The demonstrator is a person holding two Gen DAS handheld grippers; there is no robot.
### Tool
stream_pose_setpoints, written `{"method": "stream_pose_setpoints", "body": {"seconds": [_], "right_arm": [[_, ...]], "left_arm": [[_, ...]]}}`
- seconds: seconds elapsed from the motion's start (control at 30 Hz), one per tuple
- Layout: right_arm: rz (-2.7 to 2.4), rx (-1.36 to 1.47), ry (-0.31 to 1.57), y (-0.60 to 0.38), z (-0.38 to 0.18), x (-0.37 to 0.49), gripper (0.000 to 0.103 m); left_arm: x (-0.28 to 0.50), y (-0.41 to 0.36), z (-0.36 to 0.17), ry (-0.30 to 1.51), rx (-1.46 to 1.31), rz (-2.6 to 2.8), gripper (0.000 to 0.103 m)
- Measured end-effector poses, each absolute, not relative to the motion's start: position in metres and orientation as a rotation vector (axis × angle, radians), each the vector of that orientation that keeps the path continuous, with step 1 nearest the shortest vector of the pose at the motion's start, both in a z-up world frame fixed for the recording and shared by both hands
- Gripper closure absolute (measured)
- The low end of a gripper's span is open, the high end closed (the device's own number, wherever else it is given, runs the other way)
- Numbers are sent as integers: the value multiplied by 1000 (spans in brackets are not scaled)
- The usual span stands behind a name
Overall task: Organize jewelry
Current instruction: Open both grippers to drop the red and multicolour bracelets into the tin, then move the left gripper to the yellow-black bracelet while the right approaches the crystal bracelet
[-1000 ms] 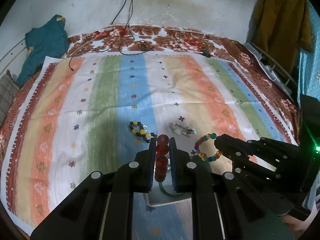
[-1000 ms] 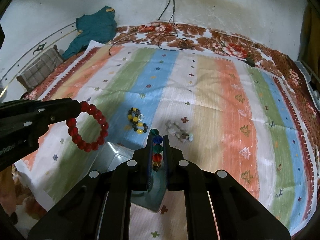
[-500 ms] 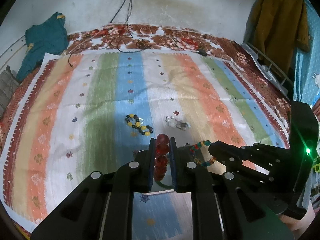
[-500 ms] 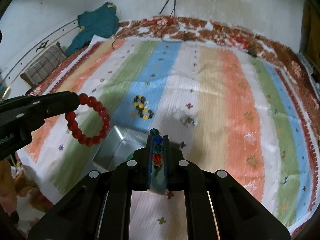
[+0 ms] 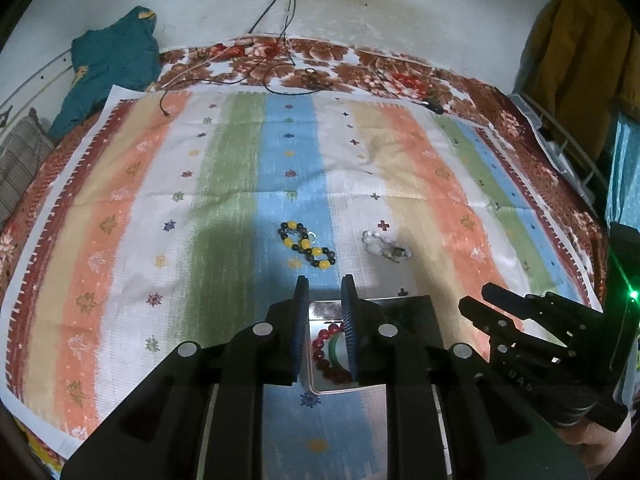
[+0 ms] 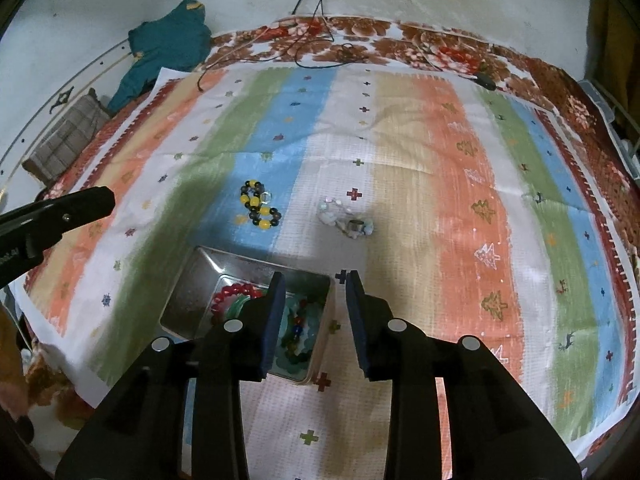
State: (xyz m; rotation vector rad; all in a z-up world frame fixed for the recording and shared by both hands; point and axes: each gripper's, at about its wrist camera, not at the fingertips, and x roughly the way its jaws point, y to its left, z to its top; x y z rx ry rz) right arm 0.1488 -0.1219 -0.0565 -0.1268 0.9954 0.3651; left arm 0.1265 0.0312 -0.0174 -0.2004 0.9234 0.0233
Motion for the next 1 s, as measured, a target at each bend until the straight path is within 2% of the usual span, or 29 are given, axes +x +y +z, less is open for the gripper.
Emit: {"method": "stream_pose_setpoints", "body": {"seconds": [0.03,0.1,0.3,0.63,1.0], "right_arm": [[361,-129,995,-122,-57,149,65],[351,-140,989,-123,-57,151,58],[329,-125,1004,-126,-61,162,55],[311,-141,1006,-121,-70,185,44],[288,-184,1019,-117,-85,210,37]], "left_arm": [[126,31,-18,925,-194,24,78],[128,31,-19,930,-170,39,71],[137,42,-26,955,-207,63,68],[164,48,-45,1005,-200,109,50],[189,41,-61,1039,-150,115,47]]}}
